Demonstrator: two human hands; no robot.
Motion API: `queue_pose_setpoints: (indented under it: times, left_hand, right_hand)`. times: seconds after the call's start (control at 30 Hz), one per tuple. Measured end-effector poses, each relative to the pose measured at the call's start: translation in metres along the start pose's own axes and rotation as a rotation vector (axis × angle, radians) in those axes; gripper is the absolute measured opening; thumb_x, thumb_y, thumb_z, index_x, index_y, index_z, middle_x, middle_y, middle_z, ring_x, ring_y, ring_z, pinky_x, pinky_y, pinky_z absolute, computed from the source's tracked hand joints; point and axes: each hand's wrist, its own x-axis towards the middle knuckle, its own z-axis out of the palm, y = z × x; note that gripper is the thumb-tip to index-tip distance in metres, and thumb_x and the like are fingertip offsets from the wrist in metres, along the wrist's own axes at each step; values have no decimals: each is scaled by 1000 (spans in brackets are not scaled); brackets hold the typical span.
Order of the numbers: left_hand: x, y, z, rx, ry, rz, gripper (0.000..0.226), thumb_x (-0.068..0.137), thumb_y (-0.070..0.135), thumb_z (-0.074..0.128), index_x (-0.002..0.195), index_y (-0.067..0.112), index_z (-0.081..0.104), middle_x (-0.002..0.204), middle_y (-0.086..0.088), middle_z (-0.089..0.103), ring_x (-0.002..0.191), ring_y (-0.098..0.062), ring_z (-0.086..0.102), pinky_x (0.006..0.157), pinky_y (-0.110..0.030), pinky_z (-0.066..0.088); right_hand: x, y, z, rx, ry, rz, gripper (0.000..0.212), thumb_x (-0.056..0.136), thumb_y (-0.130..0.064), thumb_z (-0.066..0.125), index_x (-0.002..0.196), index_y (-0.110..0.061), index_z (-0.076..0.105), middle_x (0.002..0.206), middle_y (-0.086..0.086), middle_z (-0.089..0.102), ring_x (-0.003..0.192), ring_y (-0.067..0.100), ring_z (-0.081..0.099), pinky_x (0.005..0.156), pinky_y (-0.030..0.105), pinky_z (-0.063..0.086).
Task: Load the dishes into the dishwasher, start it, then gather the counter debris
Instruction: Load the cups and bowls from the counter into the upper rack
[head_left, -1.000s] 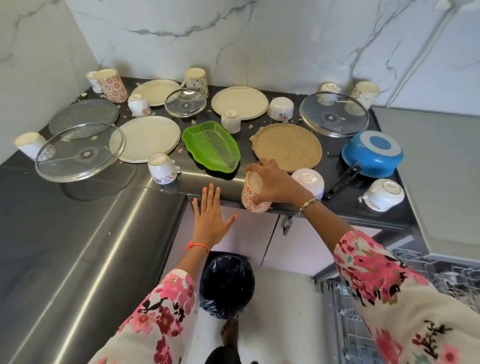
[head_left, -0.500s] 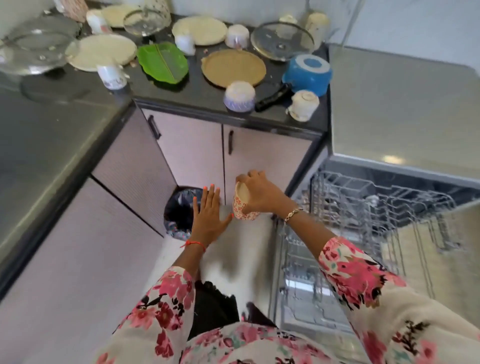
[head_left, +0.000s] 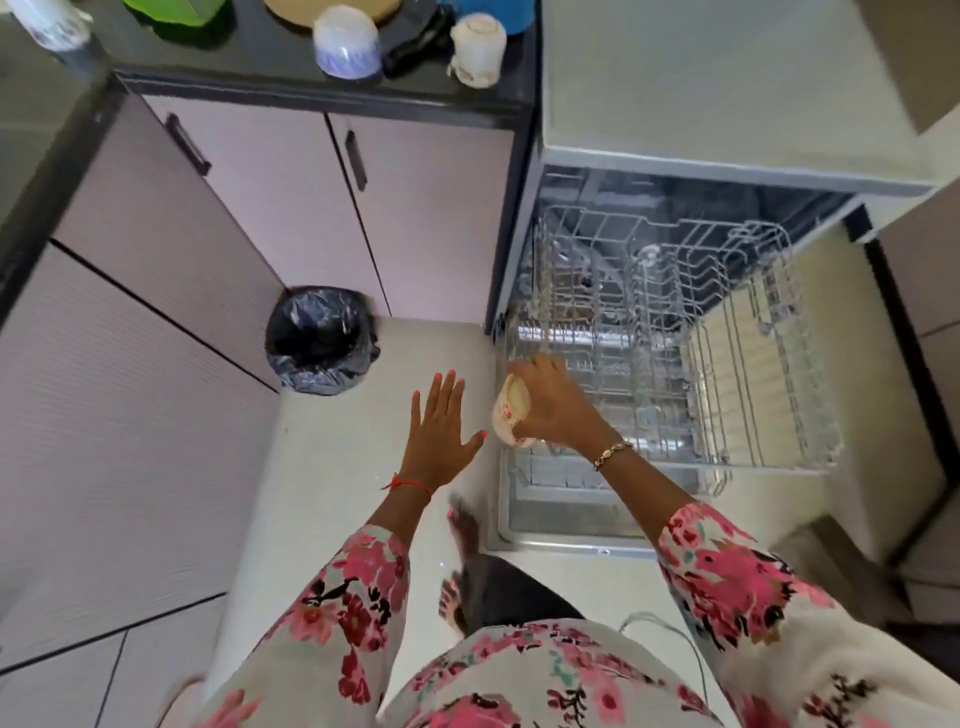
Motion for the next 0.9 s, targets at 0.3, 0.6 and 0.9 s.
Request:
queue_pose_setpoints:
  times: [0.3,0.6,0.9]
  left_hand:
    - [1,66,37,-42,-131,79,74,93,45,43,148,9,8,157,-7,2,145,-20,-2,116,-40,-1]
    - [62,113,69,-156,-227,-41,60,98,13,41,144,-5,7,154,-21,9,144,-29,11,116,-37,19]
    - [77,119,101,-281,-105,-262,65,89,-10,39,146,1,9,101,-25,60,81,-35,61,72,-40,49]
  right_hand:
    - [-44,74,-9,37,176,126,84,61,-22,83,134,-16,40,130,14,42,123,32,33,97,44,42]
    - [6,151,15,-35,111,116,81,66,-30,81,133,-16,39,136,15,37,127,30,33,99,45,43]
    - [53,170,67,-95,4,66,81,68,-30,79,136,-12,37,133,18,41,125,34,36,101,48,40]
